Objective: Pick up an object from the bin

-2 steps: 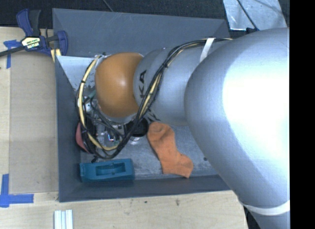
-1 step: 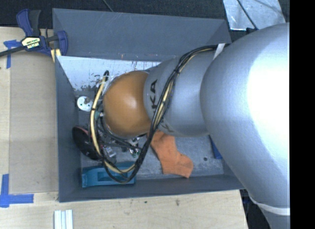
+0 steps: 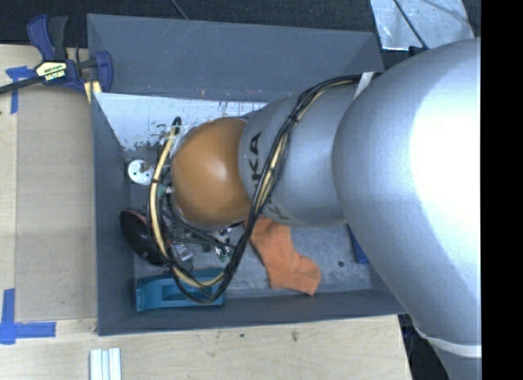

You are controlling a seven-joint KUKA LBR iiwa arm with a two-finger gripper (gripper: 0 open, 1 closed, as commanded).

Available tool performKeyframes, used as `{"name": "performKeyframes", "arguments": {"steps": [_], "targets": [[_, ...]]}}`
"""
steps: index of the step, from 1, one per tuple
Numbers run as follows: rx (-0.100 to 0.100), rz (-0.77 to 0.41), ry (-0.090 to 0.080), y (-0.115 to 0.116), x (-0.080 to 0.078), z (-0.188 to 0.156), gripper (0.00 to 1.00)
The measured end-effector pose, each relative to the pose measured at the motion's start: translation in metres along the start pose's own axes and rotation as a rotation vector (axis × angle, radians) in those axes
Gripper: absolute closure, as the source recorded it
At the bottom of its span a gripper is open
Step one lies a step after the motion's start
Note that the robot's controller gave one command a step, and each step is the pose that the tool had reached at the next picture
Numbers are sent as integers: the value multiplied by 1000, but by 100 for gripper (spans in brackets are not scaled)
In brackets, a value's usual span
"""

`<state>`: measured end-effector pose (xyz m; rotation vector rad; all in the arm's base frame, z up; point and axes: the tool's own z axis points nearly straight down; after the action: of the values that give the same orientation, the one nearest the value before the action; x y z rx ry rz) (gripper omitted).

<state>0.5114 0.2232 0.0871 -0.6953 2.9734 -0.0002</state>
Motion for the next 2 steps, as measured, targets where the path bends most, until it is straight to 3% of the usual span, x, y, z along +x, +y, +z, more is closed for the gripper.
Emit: {"name": "performKeyframes", "arguments": {"steps": [2], "targets": [[-1,0,18,-2,-4,2,100]]}}
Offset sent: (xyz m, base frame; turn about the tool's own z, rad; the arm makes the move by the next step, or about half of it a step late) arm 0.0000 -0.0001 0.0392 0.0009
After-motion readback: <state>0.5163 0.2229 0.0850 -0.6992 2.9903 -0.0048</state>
